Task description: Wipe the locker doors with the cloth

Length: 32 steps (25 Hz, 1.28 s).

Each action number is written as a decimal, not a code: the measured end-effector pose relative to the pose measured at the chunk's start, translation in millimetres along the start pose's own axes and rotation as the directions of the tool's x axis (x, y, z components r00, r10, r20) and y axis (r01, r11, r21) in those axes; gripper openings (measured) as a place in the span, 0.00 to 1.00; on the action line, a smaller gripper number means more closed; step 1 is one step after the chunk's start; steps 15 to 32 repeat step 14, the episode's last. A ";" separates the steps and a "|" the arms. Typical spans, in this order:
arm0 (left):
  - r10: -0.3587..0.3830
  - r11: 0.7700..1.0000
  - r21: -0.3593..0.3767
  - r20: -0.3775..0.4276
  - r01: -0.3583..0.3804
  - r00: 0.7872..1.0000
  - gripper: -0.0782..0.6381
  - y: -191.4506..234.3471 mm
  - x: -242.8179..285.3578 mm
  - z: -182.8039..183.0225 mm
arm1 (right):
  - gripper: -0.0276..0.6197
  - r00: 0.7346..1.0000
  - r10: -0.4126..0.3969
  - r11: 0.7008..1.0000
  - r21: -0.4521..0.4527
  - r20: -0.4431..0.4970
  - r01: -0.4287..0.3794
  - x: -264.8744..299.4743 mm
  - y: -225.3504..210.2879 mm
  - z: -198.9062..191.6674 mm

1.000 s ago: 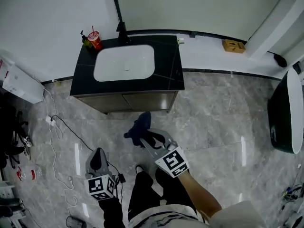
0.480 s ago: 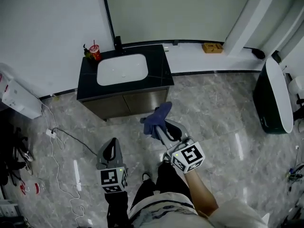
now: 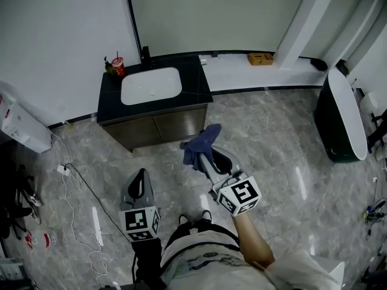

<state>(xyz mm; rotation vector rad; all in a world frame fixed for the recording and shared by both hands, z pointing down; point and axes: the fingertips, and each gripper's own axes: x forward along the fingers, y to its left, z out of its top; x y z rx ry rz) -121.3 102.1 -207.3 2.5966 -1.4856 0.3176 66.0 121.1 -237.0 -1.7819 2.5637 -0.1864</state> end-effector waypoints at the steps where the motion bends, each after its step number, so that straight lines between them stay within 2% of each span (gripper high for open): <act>1: -0.003 1.000 0.001 0.004 0.003 1.000 0.11 -3.3 0.0 4.0 | 0.18 1.000 0.000 1.000 -0.004 0.003 0.000 -2.0 -1.8 3.9; 14: -0.026 0.999 0.019 0.030 0.026 0.999 0.11 -29.6 7.2 28.5 | 0.18 1.000 -0.015 1.000 -0.017 0.016 0.015 -15.7 -20.2 19.8; 32: -0.026 0.999 0.019 0.030 0.026 0.999 0.11 -29.6 7.2 28.5 | 0.18 1.000 -0.015 1.000 -0.017 0.016 0.015 -15.7 -20.2 19.8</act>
